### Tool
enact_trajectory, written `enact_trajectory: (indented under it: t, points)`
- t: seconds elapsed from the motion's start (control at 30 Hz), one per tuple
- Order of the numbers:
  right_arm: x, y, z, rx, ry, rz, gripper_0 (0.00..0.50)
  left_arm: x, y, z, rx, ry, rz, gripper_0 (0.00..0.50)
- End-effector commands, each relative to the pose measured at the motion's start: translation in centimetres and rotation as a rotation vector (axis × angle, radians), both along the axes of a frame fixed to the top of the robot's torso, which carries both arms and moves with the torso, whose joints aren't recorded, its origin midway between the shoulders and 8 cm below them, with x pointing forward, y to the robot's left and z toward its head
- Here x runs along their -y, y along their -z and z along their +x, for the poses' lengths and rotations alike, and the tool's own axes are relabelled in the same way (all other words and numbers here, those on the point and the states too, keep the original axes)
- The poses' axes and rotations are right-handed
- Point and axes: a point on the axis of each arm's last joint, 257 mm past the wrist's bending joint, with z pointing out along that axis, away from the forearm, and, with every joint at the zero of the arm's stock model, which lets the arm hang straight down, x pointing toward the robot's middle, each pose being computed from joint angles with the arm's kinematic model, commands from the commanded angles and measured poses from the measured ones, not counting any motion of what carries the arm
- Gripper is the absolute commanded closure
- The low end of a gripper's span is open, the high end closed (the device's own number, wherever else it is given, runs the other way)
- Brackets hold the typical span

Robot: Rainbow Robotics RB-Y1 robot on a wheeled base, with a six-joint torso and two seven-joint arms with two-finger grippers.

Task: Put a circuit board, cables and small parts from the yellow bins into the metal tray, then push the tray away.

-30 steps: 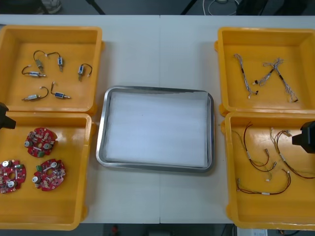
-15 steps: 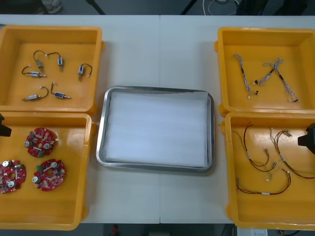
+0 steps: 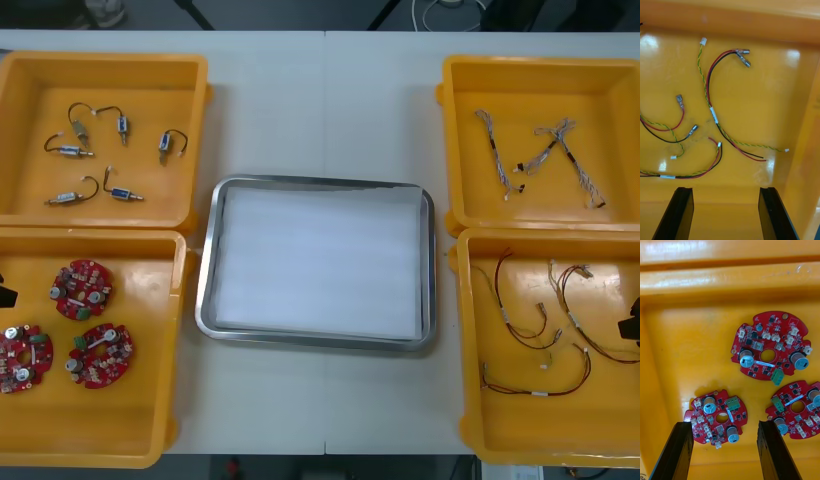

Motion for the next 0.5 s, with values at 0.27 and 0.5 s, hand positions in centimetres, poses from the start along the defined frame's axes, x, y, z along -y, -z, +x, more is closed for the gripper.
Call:
enact_trajectory:
  t: [0.27,0.5]
  points:
    - [1.2,3.1,1.9,0.014,-0.060,-0.027,0.000,-2.9,2.4,-0.2,-0.004,0.036,0.072,0.000]
    - [0.8,6.2,3.7,0.037,-0.086,-0.027,0.000,-3.2,3.9,-0.5,-0.023,0.041,0.104,0.000]
